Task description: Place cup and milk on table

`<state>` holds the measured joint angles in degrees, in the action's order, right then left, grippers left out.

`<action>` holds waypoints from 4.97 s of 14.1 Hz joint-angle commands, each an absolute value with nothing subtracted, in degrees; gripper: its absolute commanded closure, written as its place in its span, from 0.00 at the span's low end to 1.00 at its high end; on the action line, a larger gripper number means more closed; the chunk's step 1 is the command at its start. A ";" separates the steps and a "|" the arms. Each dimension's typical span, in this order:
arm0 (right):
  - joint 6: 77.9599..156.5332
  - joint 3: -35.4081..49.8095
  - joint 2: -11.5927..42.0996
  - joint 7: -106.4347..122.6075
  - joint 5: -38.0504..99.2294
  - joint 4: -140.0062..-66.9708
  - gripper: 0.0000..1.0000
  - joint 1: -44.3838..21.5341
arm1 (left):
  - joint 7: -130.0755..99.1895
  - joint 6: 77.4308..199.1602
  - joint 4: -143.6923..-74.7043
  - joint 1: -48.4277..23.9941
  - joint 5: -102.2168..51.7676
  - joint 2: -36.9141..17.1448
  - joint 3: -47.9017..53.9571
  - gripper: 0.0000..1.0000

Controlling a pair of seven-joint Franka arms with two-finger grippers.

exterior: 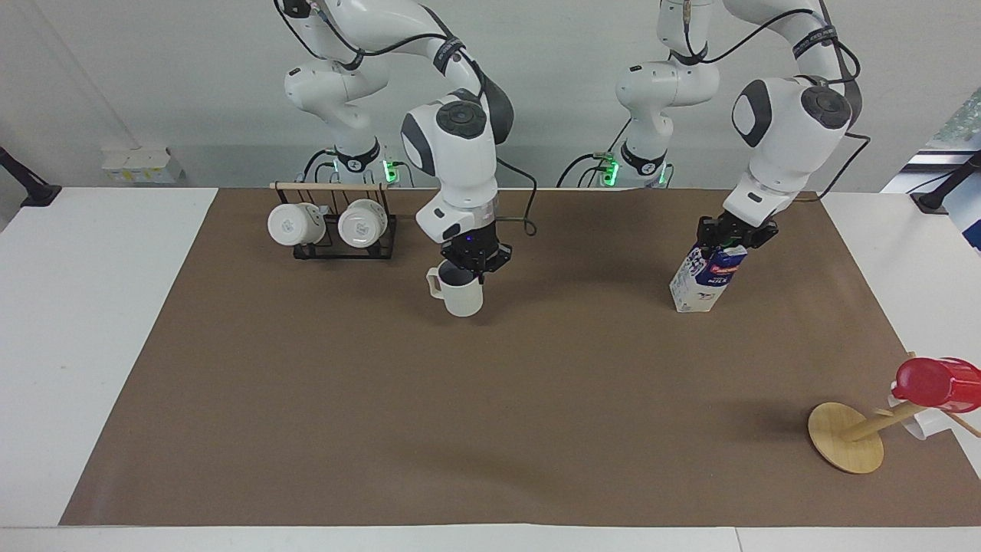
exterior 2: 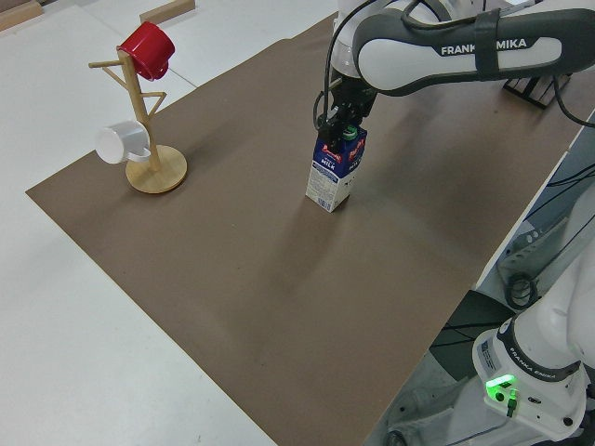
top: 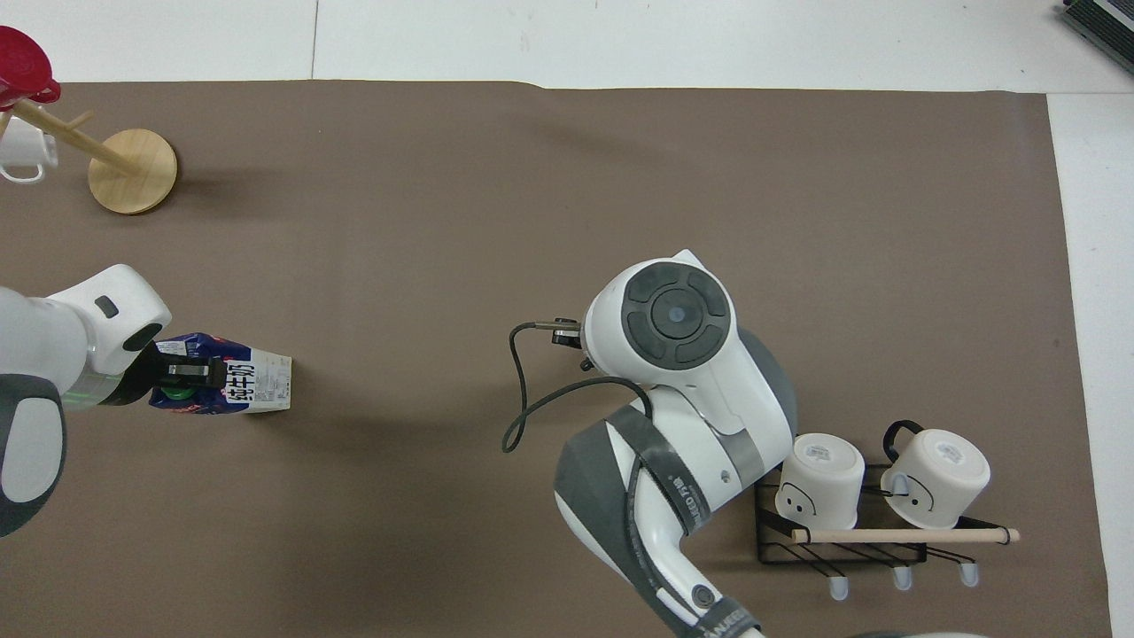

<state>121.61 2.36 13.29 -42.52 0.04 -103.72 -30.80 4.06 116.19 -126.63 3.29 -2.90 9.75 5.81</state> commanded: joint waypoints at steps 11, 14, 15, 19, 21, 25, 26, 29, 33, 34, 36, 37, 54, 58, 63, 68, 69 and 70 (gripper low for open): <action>124.11 2.55 15.04 -42.72 0.88 -104.16 0.00 -32.44 | -3.58 115.93 -122.97 -2.36 -2.29 9.49 6.06 0.53; 121.39 1.59 9.69 -42.72 0.97 -104.15 0.00 -31.38 | -11.57 115.05 -120.51 -7.28 -2.29 8.18 6.15 0.54; 120.51 1.50 7.67 -42.45 0.88 -104.15 0.00 -29.46 | -14.65 114.18 -119.28 -9.47 -2.29 7.65 6.15 0.54; 115.59 1.58 1.60 -31.67 0.97 -104.41 0.00 -19.89 | -26.17 113.47 -116.72 -17.03 -2.37 6.50 6.15 0.56; 112.42 1.58 -0.34 -24.64 0.97 -104.41 0.00 -14.53 | -30.30 113.81 -116.28 -20.38 -2.46 6.50 6.24 0.56; 111.80 1.50 -2.28 -17.78 0.97 -103.80 0.00 -6.43 | -34.62 113.90 -114.26 -24.69 -2.55 4.93 6.24 0.57; 110.67 1.49 -2.63 -15.23 0.88 -103.45 0.00 -5.02 | -35.50 114.08 -113.56 -25.22 -2.46 4.31 6.24 0.57; 104.44 1.49 -2.20 -12.92 0.00 -99.60 0.00 -3.25 | -37.26 114.43 -112.15 -26.80 -2.46 1.68 6.15 0.57; 97.92 1.49 -1.41 -11.70 -2.27 -93.97 0.00 -2.81 | -38.23 117.59 -112.41 -28.03 -2.29 -2.28 6.24 0.57; 96.69 1.49 -1.41 -10.38 -3.33 -92.91 0.00 -2.90 | -38.32 117.86 -112.50 -28.04 -2.29 -2.29 6.24 0.57; 93.45 1.49 -0.88 -7.83 -3.87 -90.71 0.00 -2.90 | -38.50 117.77 -112.50 -28.04 -2.29 -2.29 6.24 0.57; 91.77 1.49 -0.62 -7.30 -3.87 -90.09 0.00 -2.90 | -38.50 117.69 -112.59 -28.04 -2.29 -2.29 6.24 0.57; 87.98 1.49 -2.64 -3.07 -2.46 -90.62 0.00 -3.16 | -32.46 105.75 -103.99 -26.90 -1.76 0.35 5.36 0.00; 88.15 1.23 -2.55 -3.16 -2.37 -90.61 0.00 -2.99 | -25.51 98.55 -97.58 -21.54 -1.76 0.35 5.36 0.00; 88.15 1.23 -2.55 -3.16 -2.37 -90.62 0.00 -2.99 | -14.44 90.80 -95.10 -12.59 -1.76 3.77 5.19 0.00; 88.15 1.23 -2.55 -3.16 -2.37 -90.62 0.00 -2.99 | -6.25 84.74 -94.66 -4.59 -1.67 6.24 4.92 0.00; 88.15 1.23 -2.55 -3.16 -2.37 -90.53 0.00 -2.99 | -4.76 83.68 -93.44 -3.44 -1.76 6.24 4.92 0.00; 88.24 1.23 -2.55 -3.16 -2.37 -90.61 0.00 -2.99 | -3.62 82.37 -92.30 -2.73 -1.76 6.15 4.92 0.00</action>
